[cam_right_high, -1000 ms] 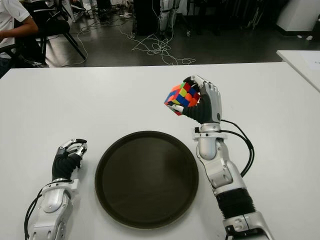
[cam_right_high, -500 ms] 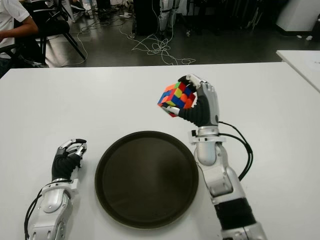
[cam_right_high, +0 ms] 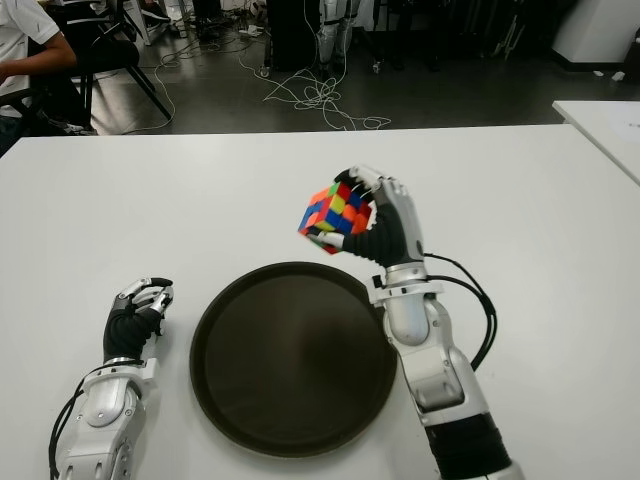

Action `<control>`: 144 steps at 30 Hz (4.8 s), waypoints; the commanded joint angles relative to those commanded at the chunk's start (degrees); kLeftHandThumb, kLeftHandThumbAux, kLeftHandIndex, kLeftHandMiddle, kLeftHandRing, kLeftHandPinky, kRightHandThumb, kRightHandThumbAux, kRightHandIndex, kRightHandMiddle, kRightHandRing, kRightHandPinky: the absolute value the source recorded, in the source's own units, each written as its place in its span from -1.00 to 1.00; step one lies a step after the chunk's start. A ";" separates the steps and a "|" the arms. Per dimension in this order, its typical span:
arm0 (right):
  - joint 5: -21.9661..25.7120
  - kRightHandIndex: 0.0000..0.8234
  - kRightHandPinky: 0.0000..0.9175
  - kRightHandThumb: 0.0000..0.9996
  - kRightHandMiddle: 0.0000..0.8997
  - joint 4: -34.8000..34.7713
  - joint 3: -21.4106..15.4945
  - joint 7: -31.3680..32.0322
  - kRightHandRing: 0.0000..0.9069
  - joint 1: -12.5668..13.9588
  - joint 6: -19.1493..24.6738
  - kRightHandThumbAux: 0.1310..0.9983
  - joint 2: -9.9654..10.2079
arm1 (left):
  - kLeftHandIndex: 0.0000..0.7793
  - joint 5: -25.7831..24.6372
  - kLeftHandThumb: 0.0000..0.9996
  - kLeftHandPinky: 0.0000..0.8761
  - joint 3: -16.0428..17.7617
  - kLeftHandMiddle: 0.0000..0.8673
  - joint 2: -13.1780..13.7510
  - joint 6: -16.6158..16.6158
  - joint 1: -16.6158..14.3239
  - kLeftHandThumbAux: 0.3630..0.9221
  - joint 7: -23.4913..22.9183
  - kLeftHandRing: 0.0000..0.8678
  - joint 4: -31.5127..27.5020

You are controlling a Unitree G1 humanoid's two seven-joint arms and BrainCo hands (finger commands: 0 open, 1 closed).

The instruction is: Pick up the Rubik's Cube and put it in the plate

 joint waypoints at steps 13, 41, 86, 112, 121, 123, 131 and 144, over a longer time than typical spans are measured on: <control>-5.02 0.68 0.77 -0.98 0.79 -5.35 4.00 11.86 0.81 0.32 5.80 0.70 -4.38 | 0.14 0.80 0.42 0.85 -0.61 0.88 0.77 0.19 0.02 0.22 -0.47 0.89 -0.05; -10.95 0.68 0.72 -0.97 0.77 -10.49 8.44 28.09 0.77 -0.58 16.12 0.77 -7.99 | 0.14 0.87 0.42 0.85 -0.61 0.88 0.89 -1.27 -0.09 0.22 -0.72 0.90 0.64; -12.57 0.59 0.67 -1.00 0.72 -8.21 10.18 25.02 0.73 0.46 14.49 0.84 -7.51 | 0.14 1.27 0.42 0.85 -0.61 0.87 0.37 -0.49 0.42 0.22 -0.08 0.89 -0.17; -1.97 -0.81 -0.70 -1.00 -0.79 -3.31 7.79 19.59 -0.68 0.13 5.79 0.55 -5.61 | 0.14 0.94 0.42 0.87 -0.38 0.89 0.16 -0.48 0.27 0.22 0.08 0.91 0.09; -1.93 -0.79 -0.65 -1.00 -0.78 -2.91 7.91 19.65 -0.69 -0.37 4.87 0.65 -6.29 | 0.14 1.12 0.42 0.87 -0.34 0.88 0.04 -0.39 0.31 0.22 0.47 0.91 -0.06; -2.02 -0.77 -0.65 -1.00 -0.78 -2.91 7.95 19.99 -0.70 -0.54 5.09 0.64 -6.40 | 0.14 1.10 0.42 0.87 -0.37 0.88 0.04 -0.35 0.33 0.22 0.47 0.90 -0.05; -2.74 -0.77 -0.73 -1.00 -0.77 -3.36 7.95 20.70 -0.71 -0.79 6.09 0.62 -6.60 | 0.14 0.58 0.42 0.85 -0.39 0.87 0.20 -0.56 0.39 0.22 -0.21 0.89 0.10; -3.08 -0.78 -0.80 -1.00 -0.75 -2.58 8.04 21.10 -0.75 -1.65 4.66 0.71 -7.73 | 0.14 0.26 0.42 0.86 -0.25 0.87 0.20 -2.00 0.38 0.22 -0.42 0.90 0.69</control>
